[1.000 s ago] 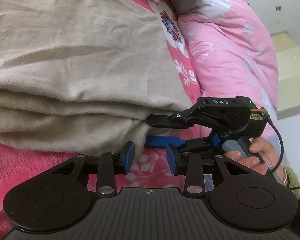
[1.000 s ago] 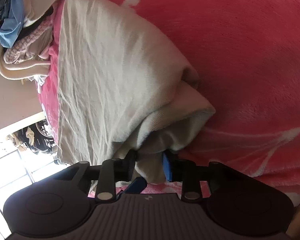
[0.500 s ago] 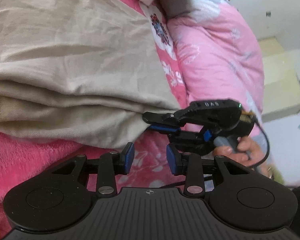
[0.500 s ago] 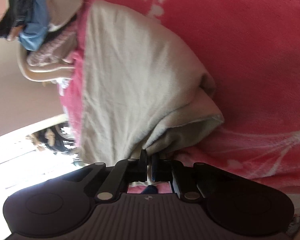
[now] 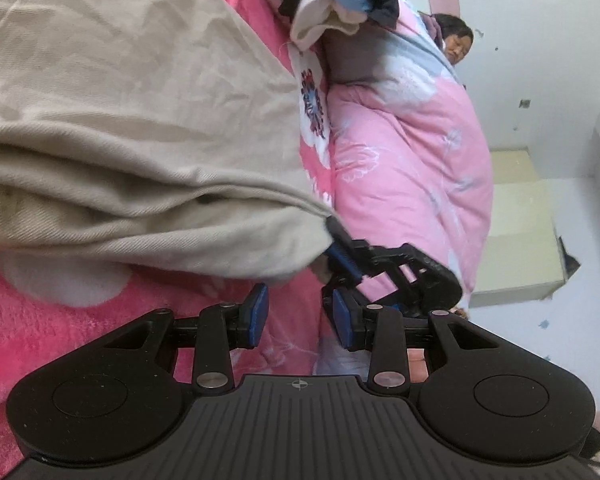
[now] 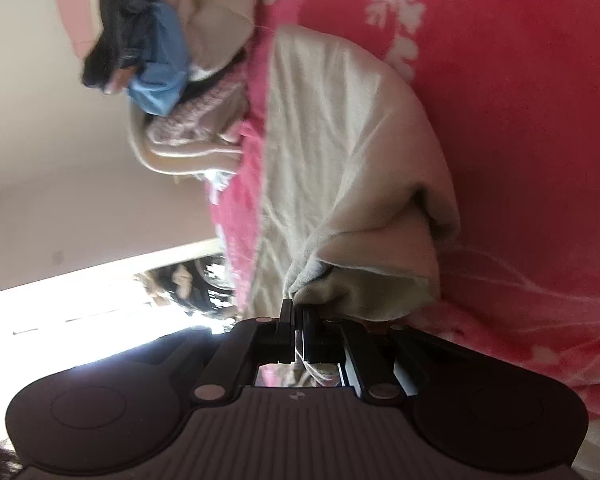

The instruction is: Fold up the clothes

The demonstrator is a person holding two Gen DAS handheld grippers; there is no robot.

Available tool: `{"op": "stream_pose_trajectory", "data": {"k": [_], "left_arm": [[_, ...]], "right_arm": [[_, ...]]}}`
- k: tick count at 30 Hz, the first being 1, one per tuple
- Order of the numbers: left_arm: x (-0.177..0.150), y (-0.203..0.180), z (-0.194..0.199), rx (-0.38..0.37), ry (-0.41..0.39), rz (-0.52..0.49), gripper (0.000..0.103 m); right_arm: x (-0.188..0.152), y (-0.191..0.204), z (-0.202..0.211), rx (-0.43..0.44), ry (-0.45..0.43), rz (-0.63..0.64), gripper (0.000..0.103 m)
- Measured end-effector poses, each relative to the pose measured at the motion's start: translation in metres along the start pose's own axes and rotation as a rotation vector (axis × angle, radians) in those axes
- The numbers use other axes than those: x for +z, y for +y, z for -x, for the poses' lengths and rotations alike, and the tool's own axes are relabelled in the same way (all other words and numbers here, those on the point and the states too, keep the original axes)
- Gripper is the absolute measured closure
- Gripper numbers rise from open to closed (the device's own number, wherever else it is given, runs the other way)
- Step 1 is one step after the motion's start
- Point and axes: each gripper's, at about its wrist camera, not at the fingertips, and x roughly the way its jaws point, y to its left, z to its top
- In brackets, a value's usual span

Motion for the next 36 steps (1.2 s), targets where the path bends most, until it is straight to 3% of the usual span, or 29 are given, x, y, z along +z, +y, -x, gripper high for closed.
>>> {"op": "stream_pose_trajectory", "data": {"k": [2, 7, 10, 13, 19, 28, 30, 33, 36], "left_arm": [[-0.004, -0.005, -0.004, 0.044, 0.023, -0.055, 0.068], [-0.011, -0.007, -0.013, 0.072, 0.054, -0.084, 0.068], [-0.011, -0.007, -0.013, 0.093, 0.045, -0.101, 0.068], [-0.008, -0.004, -0.010, 0.086, 0.026, -0.081, 0.068], [-0.004, -0.005, -0.001, 0.084, -0.018, -0.084, 0.068], [-0.015, -0.052, -0.016, 0.249, -0.027, -0.433, 0.068], [-0.016, -0.057, -0.020, 0.292, -0.031, -0.477, 0.068], [-0.016, -0.061, -0.026, 0.336, -0.035, -0.514, 0.068], [-0.017, -0.061, -0.029, 0.343, -0.027, -0.523, 0.069]], "right_arm": [[0.002, -0.011, 0.000, -0.027, 0.010, -0.060, 0.097], [0.004, -0.021, -0.001, -0.105, 0.028, -0.086, 0.094], [0.005, -0.015, -0.003, -0.114, 0.033, -0.070, 0.092], [0.009, -0.011, -0.007, -0.114, 0.040, -0.064, 0.075], [0.003, -0.008, -0.004, -0.070, 0.078, -0.030, 0.073], [0.007, -0.015, -0.002, 0.016, 0.073, -0.087, 0.073], [0.007, -0.015, -0.003, 0.028, 0.058, -0.083, 0.073], [0.007, -0.018, -0.007, -0.033, 0.048, -0.088, 0.073], [0.008, -0.023, -0.011, -0.046, 0.039, -0.108, 0.073]]}}
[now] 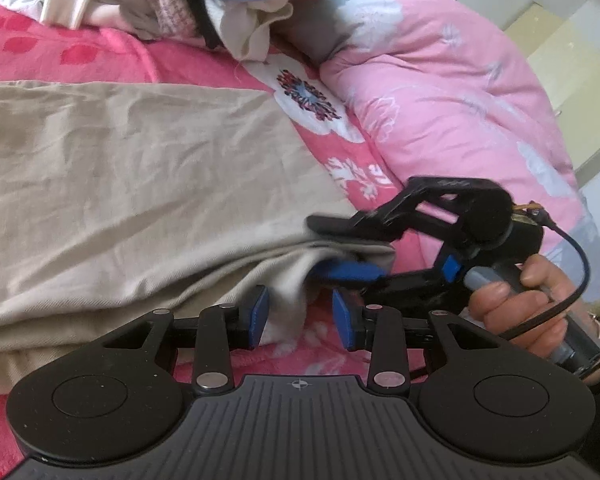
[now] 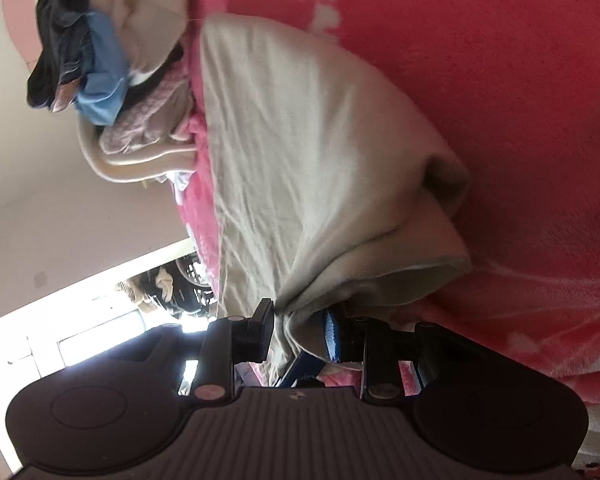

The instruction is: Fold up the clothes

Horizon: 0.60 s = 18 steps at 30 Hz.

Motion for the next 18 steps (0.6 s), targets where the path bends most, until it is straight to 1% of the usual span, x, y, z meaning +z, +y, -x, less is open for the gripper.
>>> {"op": "stream_pose_trajectory", "data": {"k": [2, 4, 5, 7, 9, 10, 12, 16, 18], "left_arm": [[-0.001, -0.001, -0.002, 0.000, 0.007, -0.002, 0.069], [-0.004, 0.001, -0.001, -0.010, 0.015, 0.013, 0.069], [-0.006, 0.002, 0.000, -0.019, 0.020, 0.024, 0.069], [-0.009, 0.007, 0.001, -0.043, 0.026, 0.057, 0.069], [-0.011, 0.013, 0.003, -0.068, 0.026, 0.101, 0.069], [-0.012, 0.016, 0.004, -0.083, 0.024, 0.129, 0.069], [-0.013, 0.025, 0.007, -0.122, 0.012, 0.201, 0.069], [-0.013, 0.047, 0.008, -0.262, -0.012, 0.403, 0.069], [-0.013, 0.053, 0.006, -0.310, -0.017, 0.465, 0.069]], "right_arm": [[0.000, 0.002, 0.000, -0.016, -0.016, 0.013, 0.076], [-0.002, 0.006, -0.001, -0.045, -0.034, 0.041, 0.083], [-0.003, 0.009, -0.001, -0.052, -0.041, 0.057, 0.085], [-0.006, 0.012, 0.002, -0.024, -0.051, 0.089, 0.090], [-0.008, 0.015, 0.005, 0.055, -0.055, 0.119, 0.091], [-0.009, 0.017, 0.006, 0.083, -0.056, 0.139, 0.091], [-0.011, 0.022, 0.006, 0.060, -0.060, 0.186, 0.091], [-0.008, 0.014, 0.004, 0.071, -0.052, 0.127, 0.091], [-0.007, 0.014, 0.003, 0.082, -0.045, 0.116, 0.091]]}}
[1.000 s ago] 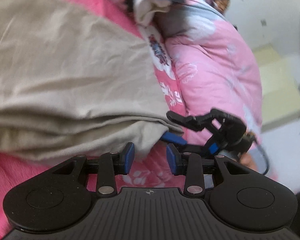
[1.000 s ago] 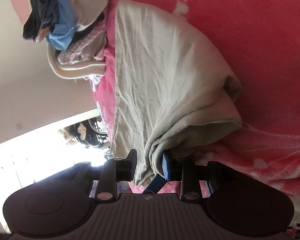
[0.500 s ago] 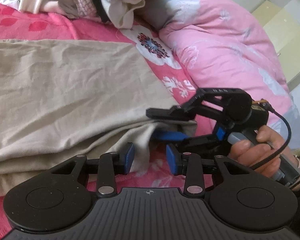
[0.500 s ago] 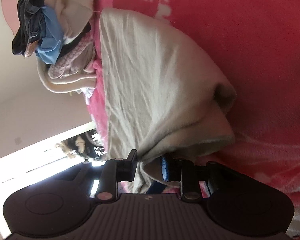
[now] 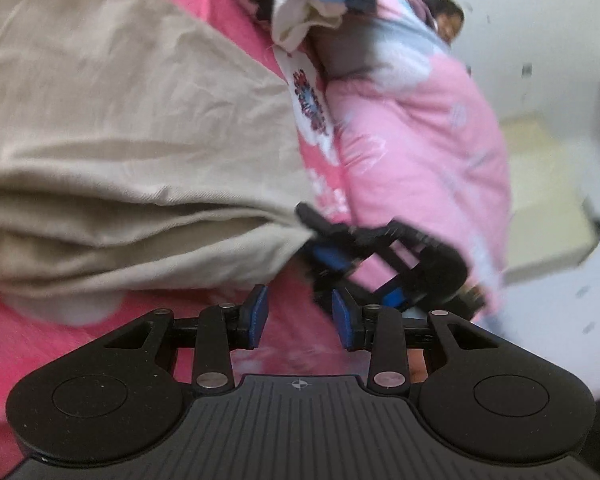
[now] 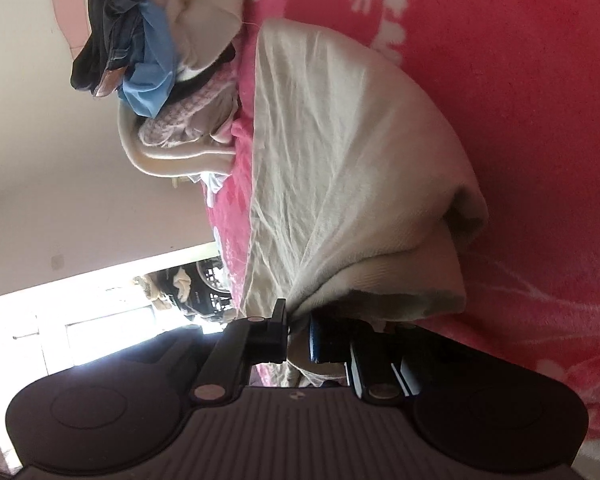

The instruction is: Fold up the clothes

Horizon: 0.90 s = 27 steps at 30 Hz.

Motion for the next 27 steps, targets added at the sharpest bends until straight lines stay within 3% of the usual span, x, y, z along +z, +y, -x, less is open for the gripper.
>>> {"op": "stream_pose_trajectory", "data": {"k": [9, 14, 18, 21, 24, 27], "left_arm": [[0.011, 0.004, -0.005, 0.001, -0.091, 0.044, 0.069], [0.018, 0.009, -0.010, 0.003, -0.140, 0.082, 0.068], [0.017, 0.008, -0.014, 0.028, -0.139, 0.075, 0.069], [0.015, 0.010, -0.015, 0.046, -0.127, 0.073, 0.072], [0.014, 0.014, -0.015, 0.053, -0.103, 0.080, 0.073], [0.015, 0.015, -0.016, 0.063, -0.100, 0.079, 0.073]], "right_arm": [[-0.002, -0.001, 0.004, 0.018, 0.010, 0.016, 0.092], [0.000, 0.004, 0.003, 0.034, 0.000, 0.035, 0.097], [0.000, 0.003, 0.011, -0.008, -0.002, 0.090, 0.097], [-0.005, 0.019, 0.018, -0.113, -0.005, 0.298, 0.096], [-0.030, 0.047, 0.016, -0.292, -0.007, 0.685, 0.093], [-0.075, 0.067, -0.003, -0.460, 0.045, 1.158, 0.093]]}}
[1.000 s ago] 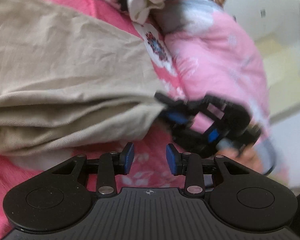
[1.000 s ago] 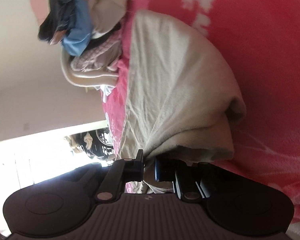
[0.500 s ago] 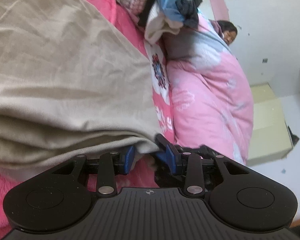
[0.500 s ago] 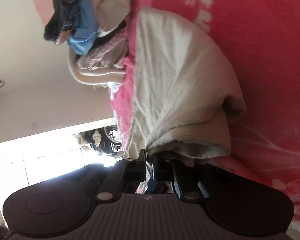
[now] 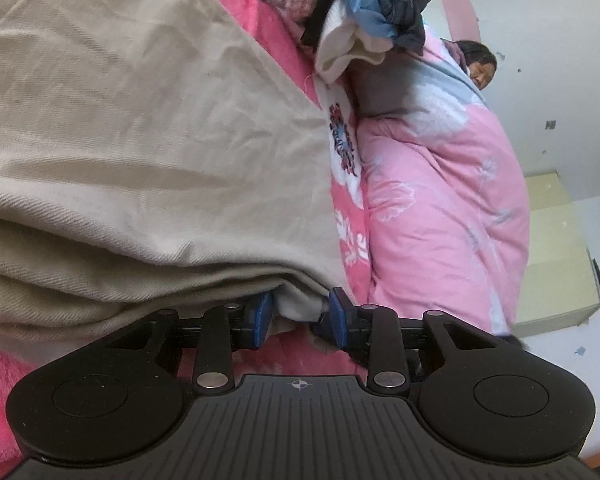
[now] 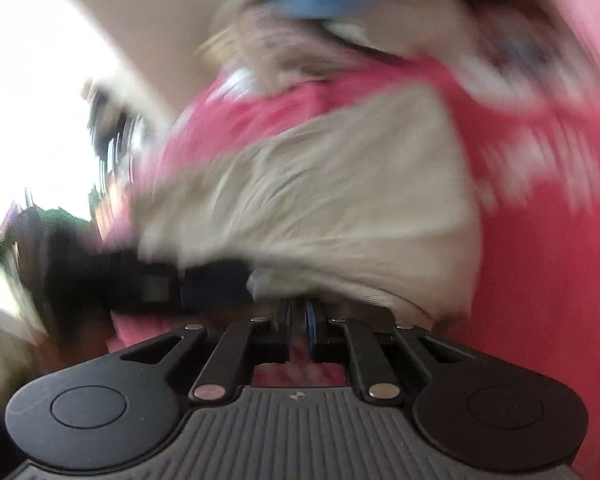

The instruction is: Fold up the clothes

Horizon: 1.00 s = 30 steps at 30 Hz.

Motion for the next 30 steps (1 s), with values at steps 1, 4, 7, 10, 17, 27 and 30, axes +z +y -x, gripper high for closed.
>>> {"op": "stream_pose_trajectory", "data": {"k": [1, 4, 7, 10, 17, 27, 30], "left_arm": [[0.000, 0.000, 0.000, 0.002, -0.002, 0.000, 0.073], [0.003, 0.000, -0.001, 0.008, -0.006, 0.001, 0.073], [0.004, -0.001, -0.003, 0.016, -0.011, -0.003, 0.073], [0.005, -0.002, -0.003, 0.019, -0.011, -0.002, 0.073], [0.004, -0.002, -0.001, 0.009, 0.003, 0.005, 0.073], [-0.012, -0.004, 0.005, -0.021, 0.084, -0.056, 0.073], [-0.012, -0.002, -0.004, 0.029, 0.064, -0.076, 0.073]], "right_arm": [[-0.001, 0.016, -0.001, -0.039, 0.011, 0.142, 0.093], [-0.010, 0.044, -0.011, -0.104, 0.032, 0.366, 0.088], [-0.009, 0.045, -0.019, -0.076, 0.053, 0.322, 0.088], [-0.004, 0.048, -0.019, -0.100, 0.019, 0.331, 0.088], [-0.010, 0.052, -0.051, -0.243, 0.075, 0.481, 0.089], [-0.006, 0.044, -0.046, -0.259, -0.005, 0.429, 0.091], [-0.013, 0.048, -0.053, -0.292, 0.017, 0.501, 0.093]]}}
